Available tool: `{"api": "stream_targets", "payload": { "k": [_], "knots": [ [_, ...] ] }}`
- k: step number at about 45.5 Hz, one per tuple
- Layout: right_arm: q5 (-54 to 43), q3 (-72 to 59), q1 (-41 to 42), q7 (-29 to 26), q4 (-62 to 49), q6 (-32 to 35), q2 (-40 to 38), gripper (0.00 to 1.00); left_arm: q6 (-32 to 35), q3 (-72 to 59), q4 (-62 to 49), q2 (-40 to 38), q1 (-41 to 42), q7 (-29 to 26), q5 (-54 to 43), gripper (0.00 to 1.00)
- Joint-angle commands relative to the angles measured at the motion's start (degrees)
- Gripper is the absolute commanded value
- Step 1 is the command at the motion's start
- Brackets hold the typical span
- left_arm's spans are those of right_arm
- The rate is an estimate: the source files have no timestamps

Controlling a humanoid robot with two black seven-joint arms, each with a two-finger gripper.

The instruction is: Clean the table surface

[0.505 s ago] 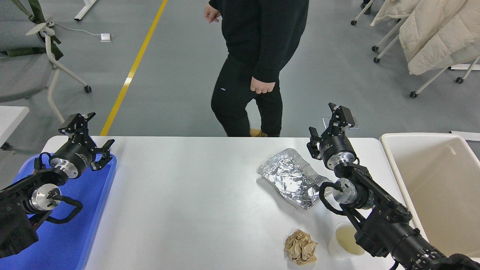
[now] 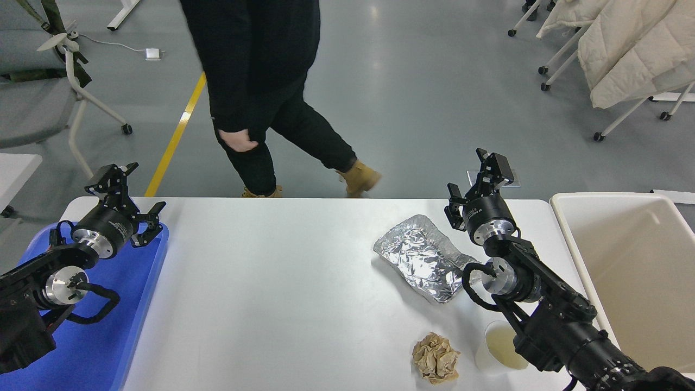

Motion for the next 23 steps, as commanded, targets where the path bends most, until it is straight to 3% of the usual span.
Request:
{"api": "stream_targets", "payload": {
  "k": [1, 23],
  "knots": [
    [1.58, 0.00, 0.89, 0.00, -0.25, -0.13, 0.00, 1.00, 0.00, 0.00, -0.02, 0.00, 0.06, 0.00, 0.00, 1.00],
    [2.81, -0.18, 0.63, -0.18, -0.25, 0.14, 0.00, 1.00, -0.08, 0.00, -0.02, 0.00, -0.03, 0.00, 0.00, 1.00]
  ]
}}
